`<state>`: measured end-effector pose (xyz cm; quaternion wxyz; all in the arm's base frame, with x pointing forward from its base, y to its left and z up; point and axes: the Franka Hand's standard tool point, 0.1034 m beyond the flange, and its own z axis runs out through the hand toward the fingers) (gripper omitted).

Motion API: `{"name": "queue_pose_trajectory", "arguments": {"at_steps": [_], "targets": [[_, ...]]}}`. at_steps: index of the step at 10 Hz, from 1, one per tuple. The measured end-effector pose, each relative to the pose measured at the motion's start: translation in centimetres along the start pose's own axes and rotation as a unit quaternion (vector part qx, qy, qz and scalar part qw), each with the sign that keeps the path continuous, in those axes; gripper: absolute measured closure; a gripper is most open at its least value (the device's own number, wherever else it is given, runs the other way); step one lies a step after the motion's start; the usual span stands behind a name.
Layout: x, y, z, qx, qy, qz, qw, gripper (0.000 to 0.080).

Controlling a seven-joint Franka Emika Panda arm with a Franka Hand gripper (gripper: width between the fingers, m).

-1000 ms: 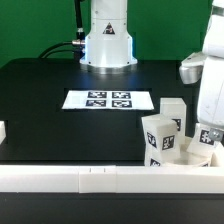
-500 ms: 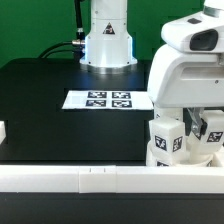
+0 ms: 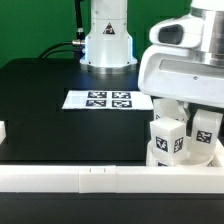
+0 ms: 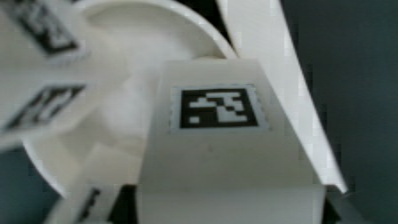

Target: Assemble stool

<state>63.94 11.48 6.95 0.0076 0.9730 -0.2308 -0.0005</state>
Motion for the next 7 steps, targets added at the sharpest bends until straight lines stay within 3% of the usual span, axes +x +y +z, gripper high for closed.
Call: {"name": "queue_pose_trajectory", "arguments": {"at_steps": [1, 5, 7], "targets": [[0.2, 0.6, 0.2, 0.015, -0.002, 0.126, 0.992, 0.0466], [0.3, 0.9, 0.2, 0.013, -0.004, 0.251, 0.968, 0.0466], [-0.1, 1.6, 0.3, 0.039, -0.007, 0.463, 0.886, 0.0466]]}}
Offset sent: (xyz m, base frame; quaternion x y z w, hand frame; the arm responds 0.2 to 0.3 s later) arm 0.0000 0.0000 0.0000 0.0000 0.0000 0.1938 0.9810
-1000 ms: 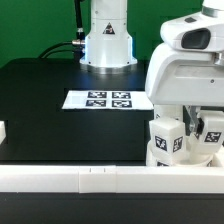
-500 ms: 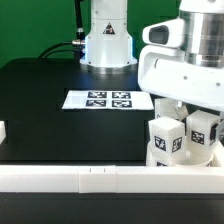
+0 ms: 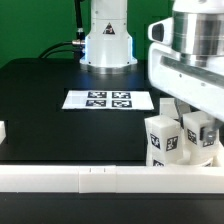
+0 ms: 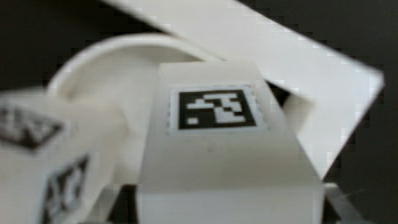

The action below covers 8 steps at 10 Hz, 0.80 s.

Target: Assemble stool

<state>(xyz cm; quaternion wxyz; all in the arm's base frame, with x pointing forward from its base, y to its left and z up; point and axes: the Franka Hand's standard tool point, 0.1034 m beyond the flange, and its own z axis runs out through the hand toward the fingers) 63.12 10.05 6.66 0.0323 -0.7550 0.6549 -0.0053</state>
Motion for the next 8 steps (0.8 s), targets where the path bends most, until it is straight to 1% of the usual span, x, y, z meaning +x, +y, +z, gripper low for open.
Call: {"name": "queue_pose_trajectory", "arguments": {"at_steps": [1, 3, 4, 5, 6, 7, 8], "targets": [[-0.03, 0.19, -0.02, 0.005, -0.001, 0.037, 0.999, 0.0466], [0.00, 0.25, -0.01, 0.003, -0.004, 0.075, 0.997, 0.0466], [0.02, 0.35, 0.02, 0.001, -0.007, 0.115, 0.993, 0.0466], [-0.08, 0.38, 0.00, 0.003, -0.009, 0.167, 0.986, 0.0466], [-0.24, 0.56, -0.02, 0.012, -0.014, 0.256, 0.966, 0.0466], [-0.32, 0.70, -0.01, 0.023, -0.019, 0.281, 0.959, 0.0466], [-0.34, 0.79, -0.01, 0.029, -0.020, 0.291, 0.956, 0.0466]]}}
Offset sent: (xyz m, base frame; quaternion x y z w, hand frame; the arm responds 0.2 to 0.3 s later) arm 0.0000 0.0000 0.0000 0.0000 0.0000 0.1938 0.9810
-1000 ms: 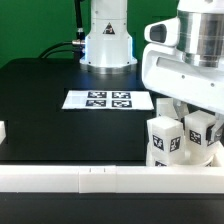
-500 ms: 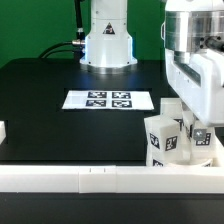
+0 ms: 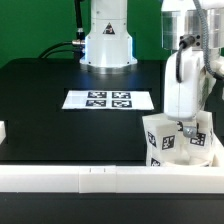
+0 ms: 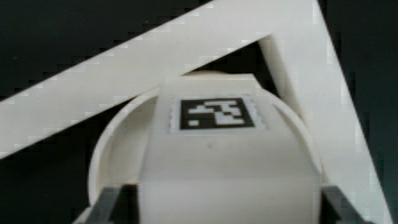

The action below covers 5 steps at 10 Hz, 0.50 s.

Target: Assemble stool

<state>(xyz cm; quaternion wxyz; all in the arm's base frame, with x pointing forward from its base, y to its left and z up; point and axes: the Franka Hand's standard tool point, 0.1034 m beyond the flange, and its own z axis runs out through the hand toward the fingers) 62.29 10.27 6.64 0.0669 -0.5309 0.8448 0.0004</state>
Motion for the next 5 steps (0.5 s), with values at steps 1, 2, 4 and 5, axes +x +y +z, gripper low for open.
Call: {"name": "queue_pose_trajectory", "arguments": {"at_steps": [1, 2, 4, 5], "targets": [[0.0, 0.0, 0.0, 0.002, 0.002, -0.030, 1.000, 0.0466], [-0.1, 0.0, -0.1, 0.002, 0.002, -0.046, 0.999, 0.0466], [-1.0, 0.0, -1.8, 0.000, -0.009, -0.108, 0.994, 0.0203], [-1.5, -0.1, -3.3, -0.006, -0.015, -0.185, 0.983, 0.0203]]}}
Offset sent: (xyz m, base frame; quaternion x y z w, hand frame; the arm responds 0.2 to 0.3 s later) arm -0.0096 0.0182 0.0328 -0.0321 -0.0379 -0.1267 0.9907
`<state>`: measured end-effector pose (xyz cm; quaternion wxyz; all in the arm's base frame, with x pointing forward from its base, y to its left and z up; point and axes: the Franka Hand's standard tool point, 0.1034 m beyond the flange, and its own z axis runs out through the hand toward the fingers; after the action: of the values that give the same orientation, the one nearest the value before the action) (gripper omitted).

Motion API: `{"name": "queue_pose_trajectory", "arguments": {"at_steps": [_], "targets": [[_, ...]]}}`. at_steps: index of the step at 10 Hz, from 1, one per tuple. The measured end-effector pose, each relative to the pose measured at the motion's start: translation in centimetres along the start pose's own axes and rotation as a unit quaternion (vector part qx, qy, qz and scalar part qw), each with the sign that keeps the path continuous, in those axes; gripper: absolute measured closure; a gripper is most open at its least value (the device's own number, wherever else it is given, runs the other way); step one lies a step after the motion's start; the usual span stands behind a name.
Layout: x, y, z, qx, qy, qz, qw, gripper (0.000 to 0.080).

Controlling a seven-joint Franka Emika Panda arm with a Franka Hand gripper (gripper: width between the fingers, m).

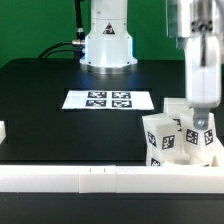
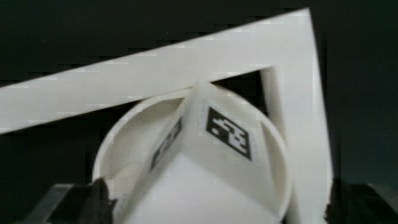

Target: Assemble stool

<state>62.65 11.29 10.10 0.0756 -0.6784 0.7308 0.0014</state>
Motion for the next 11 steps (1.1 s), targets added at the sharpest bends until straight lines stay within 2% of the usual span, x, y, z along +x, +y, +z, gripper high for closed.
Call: {"name": "queue_pose_trajectory", "arguments": {"at_steps": [1, 3, 5, 7, 8, 9, 11], "targets": [[0.0, 0.0, -0.5, -0.004, -0.003, -0.090, 0.996, 0.0161], [0.2, 0.2, 0.0, -0.006, -0.001, -0.124, 0.992, 0.0153], [0.2, 0.2, -0.1, -0.010, -0.002, -0.216, 0.976, 0.0150], [0.4, -0.3, -0.9, -0.011, -0.008, -0.386, 0.923, 0.0150], [0.4, -0.4, -1.0, -0.015, -0.008, -0.468, 0.884, 0.0150], [0.3, -0.4, -1.0, -0.019, -0.005, -0.518, 0.855, 0.0150], [0.6, -0.4, -1.0, -0.023, -0.002, -0.574, 0.818, 0.0150]]}}
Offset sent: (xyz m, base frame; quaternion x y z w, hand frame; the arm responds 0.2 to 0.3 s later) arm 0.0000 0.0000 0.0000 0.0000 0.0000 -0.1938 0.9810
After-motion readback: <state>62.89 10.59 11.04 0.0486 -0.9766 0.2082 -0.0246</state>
